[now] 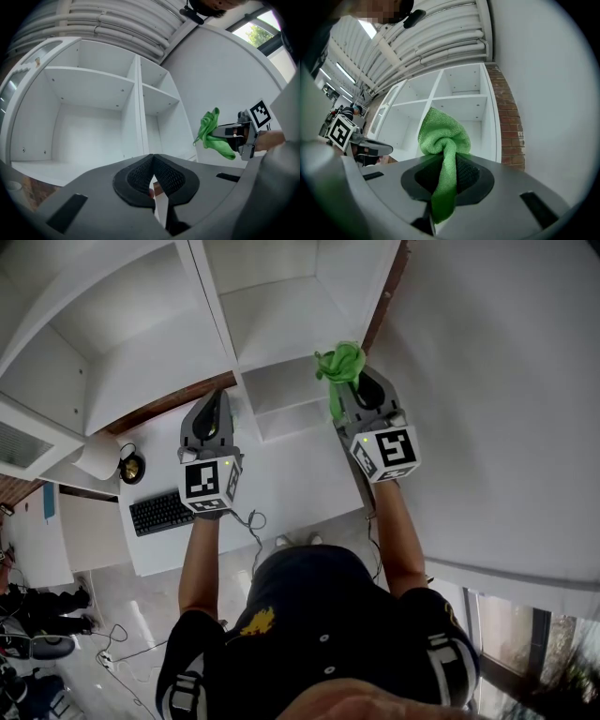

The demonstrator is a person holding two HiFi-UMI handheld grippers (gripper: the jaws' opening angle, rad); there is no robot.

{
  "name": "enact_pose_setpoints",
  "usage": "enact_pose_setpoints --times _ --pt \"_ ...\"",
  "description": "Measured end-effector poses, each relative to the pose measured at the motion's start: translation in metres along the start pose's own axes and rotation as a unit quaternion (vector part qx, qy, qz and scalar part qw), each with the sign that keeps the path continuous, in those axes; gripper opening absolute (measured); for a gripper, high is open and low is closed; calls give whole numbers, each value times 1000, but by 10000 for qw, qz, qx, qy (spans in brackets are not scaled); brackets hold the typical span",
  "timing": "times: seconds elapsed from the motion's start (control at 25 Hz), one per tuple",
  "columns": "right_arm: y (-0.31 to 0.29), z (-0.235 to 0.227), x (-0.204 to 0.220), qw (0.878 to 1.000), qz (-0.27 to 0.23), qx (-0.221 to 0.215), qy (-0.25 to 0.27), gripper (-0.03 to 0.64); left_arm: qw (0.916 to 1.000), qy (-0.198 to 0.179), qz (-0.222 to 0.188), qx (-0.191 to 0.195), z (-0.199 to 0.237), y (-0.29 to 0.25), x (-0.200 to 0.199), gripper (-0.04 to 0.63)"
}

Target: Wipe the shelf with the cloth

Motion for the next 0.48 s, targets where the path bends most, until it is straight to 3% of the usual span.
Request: enact_pose_setpoints --times 0.48 --pt "29 -9 27 9990 429 20 -91 46 9996 209 174 -28 -24 15 9 18"
Point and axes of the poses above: the fingertips, and each gripper's own axes: y backward along the fingers, z to its left, x out of its underside, the point moved 6 cm from there along y, backward along the fingers, and after that the axes turned 5 degrees about -y, right-handed, at the moved point
